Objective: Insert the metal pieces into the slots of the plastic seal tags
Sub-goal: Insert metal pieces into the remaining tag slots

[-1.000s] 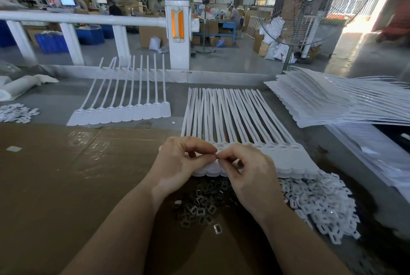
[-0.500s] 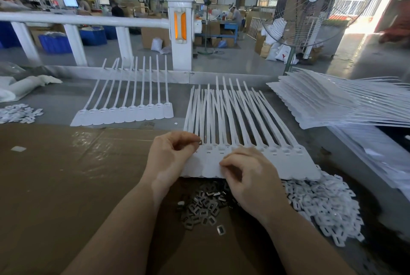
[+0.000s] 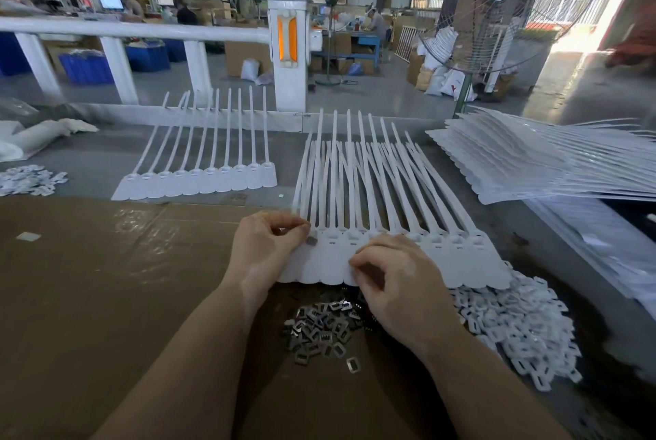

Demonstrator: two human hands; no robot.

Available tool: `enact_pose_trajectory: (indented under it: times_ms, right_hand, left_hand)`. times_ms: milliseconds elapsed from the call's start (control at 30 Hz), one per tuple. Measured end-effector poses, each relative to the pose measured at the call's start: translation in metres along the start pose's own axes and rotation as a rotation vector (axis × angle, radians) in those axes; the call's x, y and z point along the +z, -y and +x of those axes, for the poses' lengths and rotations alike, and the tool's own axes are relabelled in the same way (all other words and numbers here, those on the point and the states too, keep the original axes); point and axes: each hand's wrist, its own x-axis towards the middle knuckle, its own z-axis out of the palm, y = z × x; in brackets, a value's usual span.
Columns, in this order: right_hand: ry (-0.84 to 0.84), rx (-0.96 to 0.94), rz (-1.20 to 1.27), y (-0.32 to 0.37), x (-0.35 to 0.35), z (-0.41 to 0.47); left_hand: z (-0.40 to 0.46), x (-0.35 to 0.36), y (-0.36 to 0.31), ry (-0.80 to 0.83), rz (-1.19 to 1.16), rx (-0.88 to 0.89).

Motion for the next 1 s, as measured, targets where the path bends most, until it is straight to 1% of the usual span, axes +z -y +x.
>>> enact_pose_trajectory:
  times_ms: [133,233,333,400,533,600,867,1000]
  right_hand:
    - [0.007,0.008,0.005,0.0,0.0,0.0]
    - [0.017,0.013,0.006,0.0,0.001,-0.001]
    - [0.018,0.014,0.01,-0.001,0.001,0.0]
    - [0.014,0.012,0.012,-0.001,0.001,0.0]
    - [0.009,0.013,0.024,-0.001,0.001,0.0]
    - [0.009,0.013,0.029,-0.001,0.001,0.0]
    - [0.02,0.011,0.024,-0.002,0.001,0.0]
    - [0.024,0.014,0.025,-0.001,0.001,0.0]
  left_hand:
    - [0.002,0.0,0.0,-0.001,0.042,0.018]
    - [0.002,-0.002,0.001,-0.009,-0.021,-0.009]
    - [0.001,-0.008,0.001,0.037,-0.077,-0.009]
    - [0.001,-0.012,0.0,0.079,-0.033,0.039]
    - [0.001,-0.014,-0.002,0.125,0.182,0.164]
    - [0.002,-0.014,-0.002,0.14,0.251,0.194]
    - [0.003,-0.011,0.0,0.132,0.318,0.217]
    - [0.003,-0.012,0.0,0.128,0.309,0.214]
